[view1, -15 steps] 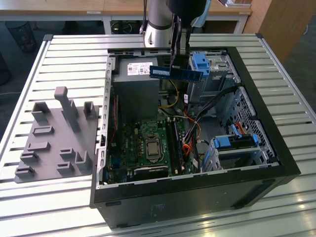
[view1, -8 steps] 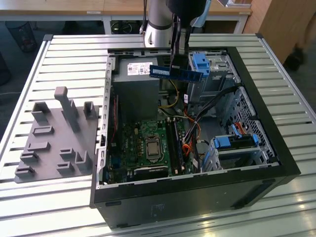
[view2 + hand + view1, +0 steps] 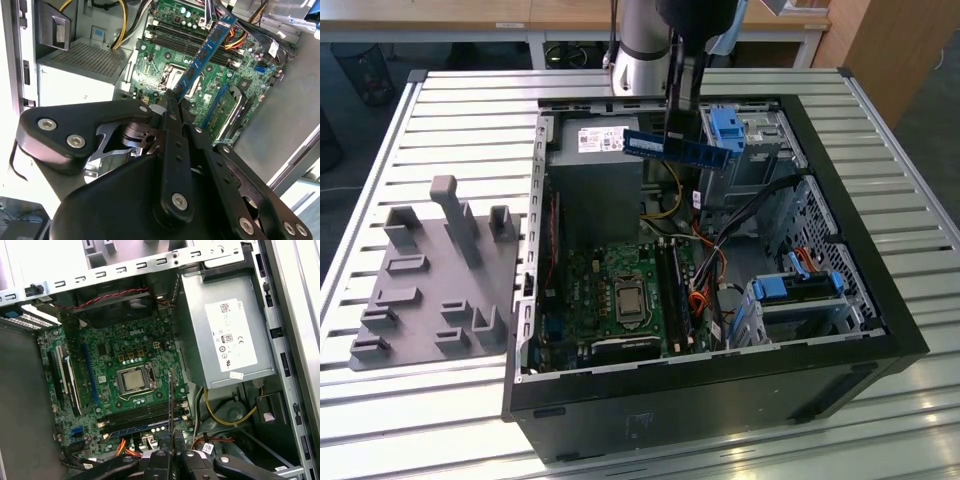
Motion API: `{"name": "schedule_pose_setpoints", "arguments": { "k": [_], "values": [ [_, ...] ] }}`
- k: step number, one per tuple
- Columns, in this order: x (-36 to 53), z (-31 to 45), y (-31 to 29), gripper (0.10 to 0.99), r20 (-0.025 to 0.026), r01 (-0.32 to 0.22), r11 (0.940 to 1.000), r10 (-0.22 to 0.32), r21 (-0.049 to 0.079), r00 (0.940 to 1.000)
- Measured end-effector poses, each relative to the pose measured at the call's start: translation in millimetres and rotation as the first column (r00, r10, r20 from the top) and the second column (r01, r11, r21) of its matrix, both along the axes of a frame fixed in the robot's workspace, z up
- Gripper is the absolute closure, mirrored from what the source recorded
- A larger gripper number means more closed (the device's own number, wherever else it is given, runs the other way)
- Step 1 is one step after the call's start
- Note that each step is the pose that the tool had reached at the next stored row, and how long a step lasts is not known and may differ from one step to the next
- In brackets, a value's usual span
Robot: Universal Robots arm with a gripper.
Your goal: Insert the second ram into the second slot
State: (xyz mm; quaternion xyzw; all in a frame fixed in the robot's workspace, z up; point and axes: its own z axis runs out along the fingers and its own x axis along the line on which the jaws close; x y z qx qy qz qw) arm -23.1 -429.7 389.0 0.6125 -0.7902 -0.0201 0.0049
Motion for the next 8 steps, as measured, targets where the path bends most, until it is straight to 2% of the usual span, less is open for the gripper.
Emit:
{"name": "schedule_pose_setpoints", "arguments": {
  "k": [8],
  "values": [
    [0.0,-0.1,0.0,0.949,0.0,0.046,0.9989,-0.046,0.0,0.9989]
  ]
}}
